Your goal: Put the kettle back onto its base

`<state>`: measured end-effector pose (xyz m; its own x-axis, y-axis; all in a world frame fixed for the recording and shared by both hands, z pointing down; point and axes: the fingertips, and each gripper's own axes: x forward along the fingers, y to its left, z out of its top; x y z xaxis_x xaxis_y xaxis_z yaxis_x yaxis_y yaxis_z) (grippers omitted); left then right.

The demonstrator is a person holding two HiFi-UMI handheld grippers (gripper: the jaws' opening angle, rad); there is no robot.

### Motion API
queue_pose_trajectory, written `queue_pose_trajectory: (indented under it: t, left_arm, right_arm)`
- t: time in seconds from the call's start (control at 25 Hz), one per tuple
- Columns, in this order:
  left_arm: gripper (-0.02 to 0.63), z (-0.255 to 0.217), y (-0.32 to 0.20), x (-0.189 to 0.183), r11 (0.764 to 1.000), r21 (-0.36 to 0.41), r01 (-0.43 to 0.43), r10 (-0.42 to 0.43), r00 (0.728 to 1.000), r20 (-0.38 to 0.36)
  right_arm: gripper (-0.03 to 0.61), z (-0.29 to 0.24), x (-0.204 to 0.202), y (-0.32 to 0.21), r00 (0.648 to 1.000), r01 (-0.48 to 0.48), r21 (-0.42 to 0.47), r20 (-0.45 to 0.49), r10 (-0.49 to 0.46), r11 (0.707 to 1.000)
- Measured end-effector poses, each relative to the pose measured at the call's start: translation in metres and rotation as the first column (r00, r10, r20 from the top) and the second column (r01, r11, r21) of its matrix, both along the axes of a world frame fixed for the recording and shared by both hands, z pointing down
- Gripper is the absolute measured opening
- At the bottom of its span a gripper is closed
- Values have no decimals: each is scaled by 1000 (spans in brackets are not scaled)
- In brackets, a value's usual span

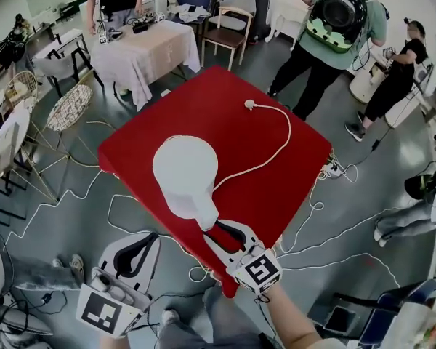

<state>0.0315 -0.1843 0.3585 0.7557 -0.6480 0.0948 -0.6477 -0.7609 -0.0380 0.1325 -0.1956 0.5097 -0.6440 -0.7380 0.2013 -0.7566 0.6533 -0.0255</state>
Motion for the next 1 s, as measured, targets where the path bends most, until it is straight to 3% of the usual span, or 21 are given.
queue_pose_trajectory:
  t: [0.16,0.36,0.76,1.0]
  left_arm:
    - [11,-5,19,-10,997,-16,-80,80,997,-1]
    - [11,-16,57,-35,986,6,-169,169,986,2]
    - [11,-33,123,-76,954,39,-298,299,954,-12]
    - [11,-51,154,-91,941,56,-335,337,941,-38]
  right_arm:
    - [141,-20,-4,33,993,-112,2,43,112,994]
    - [13,-70,-46,77,981,-160,51,114,154,986]
    - [8,-152,-131,153,965,-207,134,190,180,969]
    - [8,-186,-162,187,966,-221,168,170,193,961]
